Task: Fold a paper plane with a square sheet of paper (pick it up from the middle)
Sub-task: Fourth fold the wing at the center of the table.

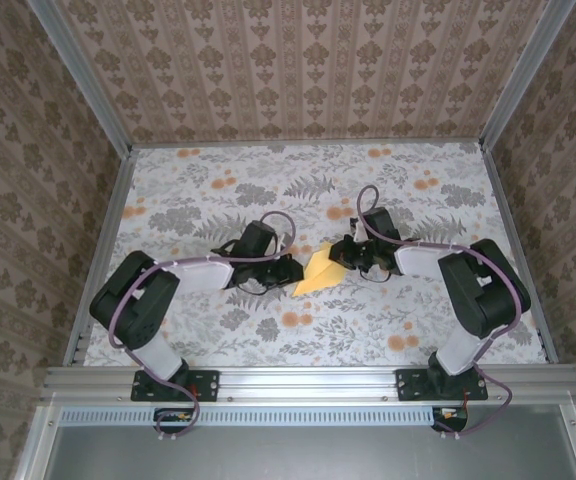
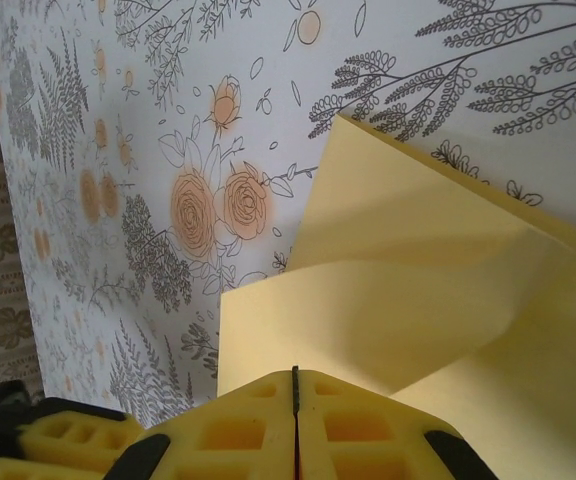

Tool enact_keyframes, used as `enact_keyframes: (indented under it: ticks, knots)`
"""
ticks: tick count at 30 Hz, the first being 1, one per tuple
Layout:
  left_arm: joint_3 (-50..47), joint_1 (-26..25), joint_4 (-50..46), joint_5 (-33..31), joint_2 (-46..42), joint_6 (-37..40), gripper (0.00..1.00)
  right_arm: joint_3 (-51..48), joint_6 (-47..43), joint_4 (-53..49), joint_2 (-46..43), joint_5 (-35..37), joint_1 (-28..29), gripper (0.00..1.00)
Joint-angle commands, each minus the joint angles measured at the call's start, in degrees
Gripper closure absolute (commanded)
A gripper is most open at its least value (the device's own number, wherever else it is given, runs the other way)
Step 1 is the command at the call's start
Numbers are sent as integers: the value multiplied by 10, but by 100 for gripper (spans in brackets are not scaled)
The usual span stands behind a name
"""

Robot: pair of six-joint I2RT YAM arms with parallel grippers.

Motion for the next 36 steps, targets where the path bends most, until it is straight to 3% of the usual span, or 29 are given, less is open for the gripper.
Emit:
enact_keyframes:
  ticks: [1, 23, 36]
  knots:
    - [28, -1, -7, 4, 7, 18, 84, 19, 4, 0, 14, -8, 6, 92]
    - [84, -17, -105, -40, 113, 28, 97, 58, -10, -8, 86, -15, 23, 93]
    - [56, -20, -161, -67, 117, 18, 100, 35, -25, 9, 106, 17, -66, 94]
